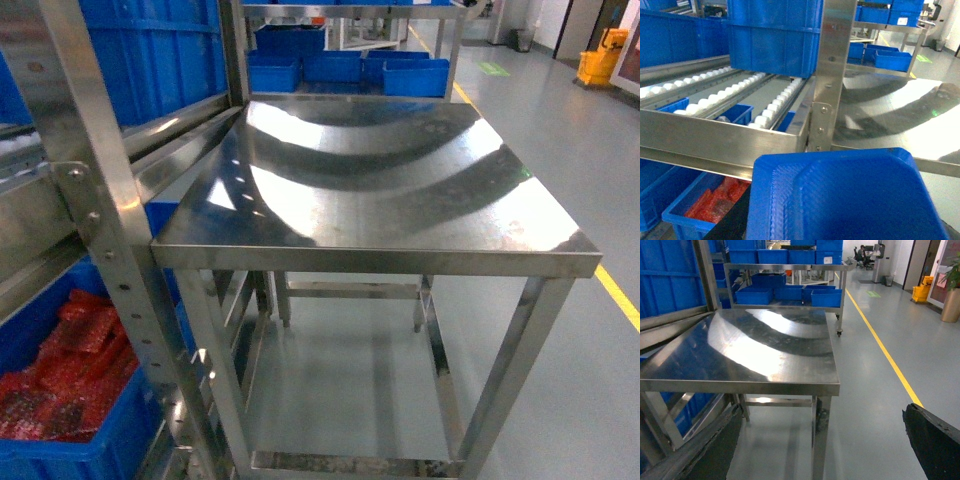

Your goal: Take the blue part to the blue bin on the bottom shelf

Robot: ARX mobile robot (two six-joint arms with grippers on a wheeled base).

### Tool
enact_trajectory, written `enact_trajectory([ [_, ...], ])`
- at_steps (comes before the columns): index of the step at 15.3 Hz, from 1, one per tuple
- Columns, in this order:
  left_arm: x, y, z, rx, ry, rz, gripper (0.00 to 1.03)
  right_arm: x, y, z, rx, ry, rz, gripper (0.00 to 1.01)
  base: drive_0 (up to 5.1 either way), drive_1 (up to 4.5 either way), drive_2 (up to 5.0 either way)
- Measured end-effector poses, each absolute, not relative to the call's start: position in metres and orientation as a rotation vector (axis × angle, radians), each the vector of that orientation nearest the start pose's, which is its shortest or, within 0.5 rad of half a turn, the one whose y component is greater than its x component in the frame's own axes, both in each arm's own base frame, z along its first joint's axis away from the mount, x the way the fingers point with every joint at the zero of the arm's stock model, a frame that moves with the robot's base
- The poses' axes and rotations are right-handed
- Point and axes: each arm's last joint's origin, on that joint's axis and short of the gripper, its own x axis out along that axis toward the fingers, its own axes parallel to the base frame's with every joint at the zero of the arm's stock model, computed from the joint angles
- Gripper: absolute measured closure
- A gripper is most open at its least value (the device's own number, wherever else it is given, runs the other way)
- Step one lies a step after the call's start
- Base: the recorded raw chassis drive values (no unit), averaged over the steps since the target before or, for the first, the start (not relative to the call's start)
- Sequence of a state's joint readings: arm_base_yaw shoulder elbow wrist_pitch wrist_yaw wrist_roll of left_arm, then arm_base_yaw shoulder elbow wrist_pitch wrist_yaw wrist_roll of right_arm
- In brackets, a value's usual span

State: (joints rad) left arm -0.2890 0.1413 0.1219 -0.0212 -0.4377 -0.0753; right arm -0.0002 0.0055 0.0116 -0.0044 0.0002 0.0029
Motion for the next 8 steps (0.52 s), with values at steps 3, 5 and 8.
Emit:
enact_trajectory([
  [3, 0.0980, -0.0163, 0.1924, -0.062, 0.029, 0.152, 0.60, 0.0973, 0.0000, 0.1665, 0.003, -0.001, 0.000, 0.03, -4.8, 1.99, 2.9],
  [5, 0.0981, -0.0163, 0.1924, -0.062, 0.029, 0.152, 0.60, 0.0973, 0.0000, 0.1666, 0.003, -0.002, 0.000, 0.03, -4.6, 1.12, 3.8],
  [8, 0.0981, -0.0163, 0.1925, -0.062, 0.029, 0.152, 0.60, 0.0973, 0.0000, 0.1665, 0.003, -0.001, 0.000, 0.03, -4.8, 1.03, 3.7],
])
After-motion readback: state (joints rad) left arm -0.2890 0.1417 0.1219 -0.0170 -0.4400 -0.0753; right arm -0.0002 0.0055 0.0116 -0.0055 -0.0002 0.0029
